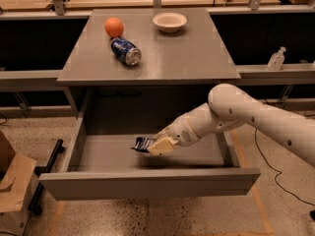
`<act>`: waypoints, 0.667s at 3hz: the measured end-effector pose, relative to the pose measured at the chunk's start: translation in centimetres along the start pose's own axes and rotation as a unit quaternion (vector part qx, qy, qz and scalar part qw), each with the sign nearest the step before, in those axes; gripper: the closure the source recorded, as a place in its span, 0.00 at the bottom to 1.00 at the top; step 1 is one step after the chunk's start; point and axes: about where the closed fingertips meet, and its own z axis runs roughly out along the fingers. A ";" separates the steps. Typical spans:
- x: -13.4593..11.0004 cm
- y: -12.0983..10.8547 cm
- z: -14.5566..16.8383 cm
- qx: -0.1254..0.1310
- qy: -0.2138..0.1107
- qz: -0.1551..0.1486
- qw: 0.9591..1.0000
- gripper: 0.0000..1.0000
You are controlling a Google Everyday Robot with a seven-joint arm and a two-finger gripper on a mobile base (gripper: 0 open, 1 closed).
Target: Place rxbar blueberry into top drawer
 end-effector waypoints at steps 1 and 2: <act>2.4 -0.6 2.4 -0.003 -0.009 0.009 1.000 0.86; 3.1 -1.0 3.3 0.006 -0.024 0.011 1.000 0.62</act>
Offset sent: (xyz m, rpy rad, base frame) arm -0.0018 0.0017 -0.0551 0.0650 -0.0309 -0.0795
